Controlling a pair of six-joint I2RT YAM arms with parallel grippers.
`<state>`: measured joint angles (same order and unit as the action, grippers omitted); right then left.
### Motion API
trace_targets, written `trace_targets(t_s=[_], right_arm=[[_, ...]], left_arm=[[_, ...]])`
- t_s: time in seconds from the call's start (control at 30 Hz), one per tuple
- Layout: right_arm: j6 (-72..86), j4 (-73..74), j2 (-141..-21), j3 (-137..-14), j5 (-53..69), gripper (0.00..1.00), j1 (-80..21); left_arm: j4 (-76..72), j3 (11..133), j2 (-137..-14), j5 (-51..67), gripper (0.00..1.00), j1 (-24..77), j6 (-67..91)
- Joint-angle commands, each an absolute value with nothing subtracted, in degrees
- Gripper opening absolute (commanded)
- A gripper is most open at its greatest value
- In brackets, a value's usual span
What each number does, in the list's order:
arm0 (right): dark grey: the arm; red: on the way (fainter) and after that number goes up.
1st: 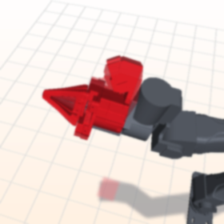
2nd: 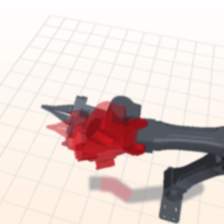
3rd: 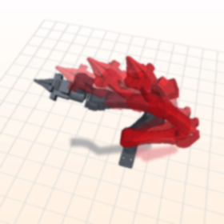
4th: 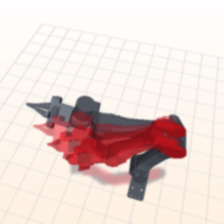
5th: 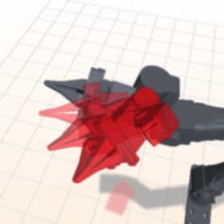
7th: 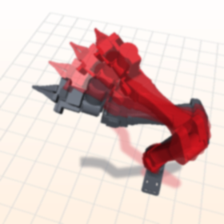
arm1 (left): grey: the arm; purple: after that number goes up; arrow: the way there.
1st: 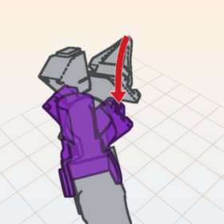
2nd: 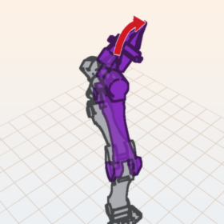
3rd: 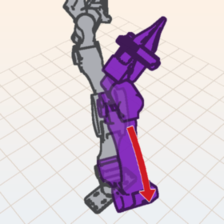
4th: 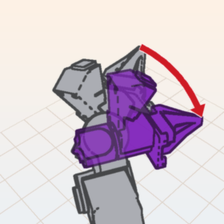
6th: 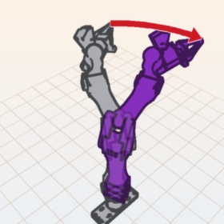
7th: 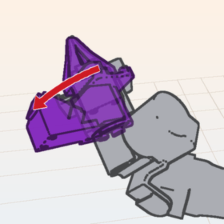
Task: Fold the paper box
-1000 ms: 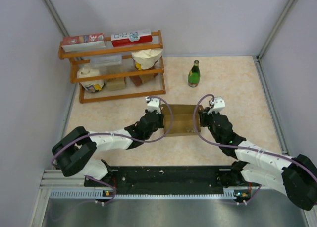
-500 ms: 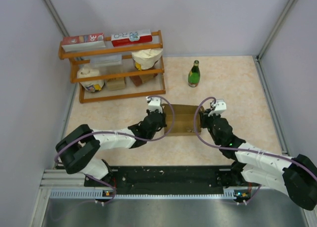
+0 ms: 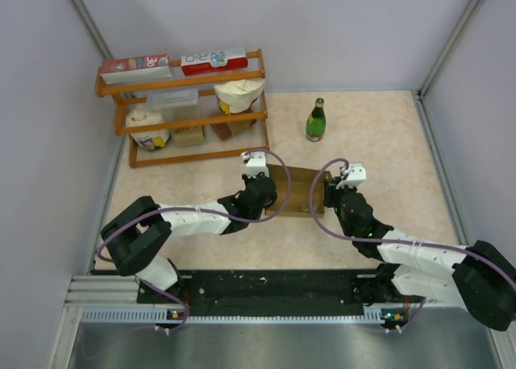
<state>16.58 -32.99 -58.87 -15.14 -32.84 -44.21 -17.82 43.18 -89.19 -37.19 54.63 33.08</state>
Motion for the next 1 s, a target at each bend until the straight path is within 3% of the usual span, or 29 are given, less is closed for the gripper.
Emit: trace_targets(t_s=[0.0,0.43,0.97], right_arm=[[15.5,-40.7,-61.0,-19.0,-33.7,0.0,-45.4],[10.8,-52.0,-70.1,-20.5,-32.6,0.0,-45.4],[11.5,-54.0,-69.0,-14.1,-30.8,0.0,-45.4]], left_arm=[[-20.6,45.4,-89.7,-40.2,0.15,55.2,33.3],[-24.3,46.8,-92.6,-41.2,0.16,55.1,31.1],[-25.5,40.8,-91.4,-39.8,0.15,55.2,34.8]])
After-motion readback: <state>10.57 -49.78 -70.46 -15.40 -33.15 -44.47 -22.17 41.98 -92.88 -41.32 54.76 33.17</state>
